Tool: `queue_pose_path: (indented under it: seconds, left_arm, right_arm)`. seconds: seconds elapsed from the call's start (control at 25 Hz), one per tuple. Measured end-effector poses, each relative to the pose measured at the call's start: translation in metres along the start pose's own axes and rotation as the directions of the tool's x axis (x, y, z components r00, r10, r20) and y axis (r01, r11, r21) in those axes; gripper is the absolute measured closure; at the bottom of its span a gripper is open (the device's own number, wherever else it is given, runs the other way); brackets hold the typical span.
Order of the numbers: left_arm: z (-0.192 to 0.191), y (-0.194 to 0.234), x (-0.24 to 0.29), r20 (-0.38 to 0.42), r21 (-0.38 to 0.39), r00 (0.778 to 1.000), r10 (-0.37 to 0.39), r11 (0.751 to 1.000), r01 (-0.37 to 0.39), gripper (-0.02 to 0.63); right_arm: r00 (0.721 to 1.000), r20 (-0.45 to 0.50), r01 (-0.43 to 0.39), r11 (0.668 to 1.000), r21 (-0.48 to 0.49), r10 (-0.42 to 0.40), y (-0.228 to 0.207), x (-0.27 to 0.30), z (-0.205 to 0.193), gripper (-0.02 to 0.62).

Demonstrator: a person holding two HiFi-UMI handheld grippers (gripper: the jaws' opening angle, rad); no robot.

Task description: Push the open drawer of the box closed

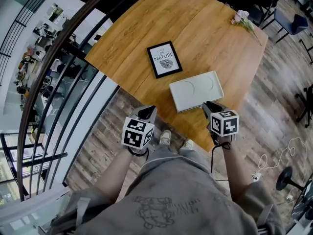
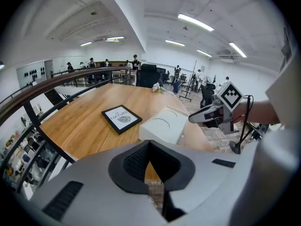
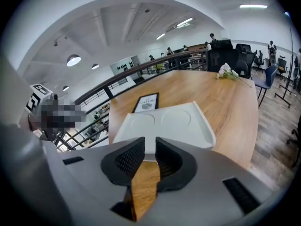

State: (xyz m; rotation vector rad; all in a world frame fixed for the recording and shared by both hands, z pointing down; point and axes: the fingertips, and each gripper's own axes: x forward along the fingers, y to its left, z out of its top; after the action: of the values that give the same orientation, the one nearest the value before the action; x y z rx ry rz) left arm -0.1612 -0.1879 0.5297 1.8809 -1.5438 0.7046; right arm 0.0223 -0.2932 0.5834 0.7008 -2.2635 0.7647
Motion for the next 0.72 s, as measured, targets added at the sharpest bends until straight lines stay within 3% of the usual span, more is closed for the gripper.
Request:
queue_pose_path:
  seconds: [0.2,0.44,0.56,0.72]
  left_arm:
    - [0.042,0.008,-0.012,0.086,0.056,0.996,0.006,0.998,-0.011,0.591]
    - [0.102,0.004,-0.038,0.212,0.154,0.977,0.002,0.988,-0.035,0.591]
    - [0.132,-0.002,-0.056,0.281,0.211,0.960,-0.007,0.976,-0.054,0.591]
    - [0.171,-0.011,-0.084,0.391,0.240,0.920,-0.031,0.968,-0.070,0.591]
  right_arm:
    - [0.989,0.144,-0.011,0.999,-0.033,0.015,0.017,-0.042,0.053,0.526]
    - [0.948,0.313,-0.027,0.992,-0.120,0.063,0.049,-0.100,0.111,0.537]
    - [0.914,0.393,-0.055,0.989,-0.139,0.106,0.069,-0.134,0.138,0.538]
    - [0.844,0.514,-0.080,0.983,-0.168,0.156,0.091,-0.184,0.175,0.538]
